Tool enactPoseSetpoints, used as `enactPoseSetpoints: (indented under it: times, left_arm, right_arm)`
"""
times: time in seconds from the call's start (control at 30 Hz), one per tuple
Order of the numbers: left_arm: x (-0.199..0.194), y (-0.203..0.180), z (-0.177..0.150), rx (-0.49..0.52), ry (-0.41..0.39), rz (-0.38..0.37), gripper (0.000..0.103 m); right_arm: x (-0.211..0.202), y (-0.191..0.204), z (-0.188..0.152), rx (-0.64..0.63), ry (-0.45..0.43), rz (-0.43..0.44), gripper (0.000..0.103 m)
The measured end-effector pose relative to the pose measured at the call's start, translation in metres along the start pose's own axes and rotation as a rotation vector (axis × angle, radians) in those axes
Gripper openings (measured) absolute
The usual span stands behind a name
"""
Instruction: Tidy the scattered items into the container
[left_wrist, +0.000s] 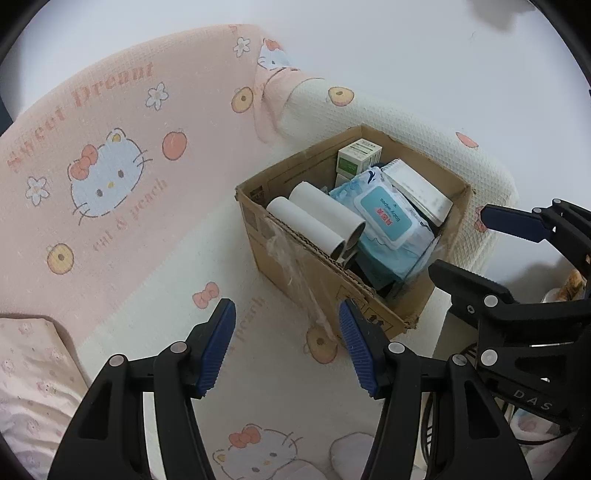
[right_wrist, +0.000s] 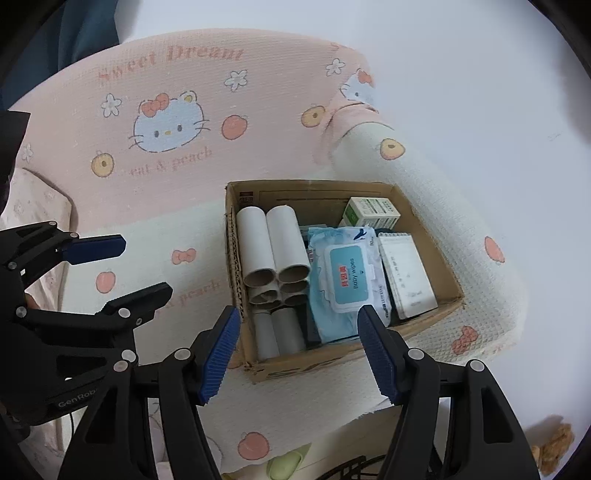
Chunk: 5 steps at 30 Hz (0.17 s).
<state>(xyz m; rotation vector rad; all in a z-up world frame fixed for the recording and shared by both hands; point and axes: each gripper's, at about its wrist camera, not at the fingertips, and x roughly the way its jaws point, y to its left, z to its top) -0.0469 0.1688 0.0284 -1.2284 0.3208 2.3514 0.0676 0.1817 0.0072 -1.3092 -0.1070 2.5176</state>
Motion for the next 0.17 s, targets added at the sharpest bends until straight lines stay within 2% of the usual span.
enactPoseSetpoints:
  times: [0.17]
  left_arm:
    - [-0.001, 0.0025, 0.0005, 0.0, -0.008, 0.016, 0.064]
  right_arm:
    - [-0.0012, 0.002, 0.0002, -0.01, -0.008, -0.002, 0.064]
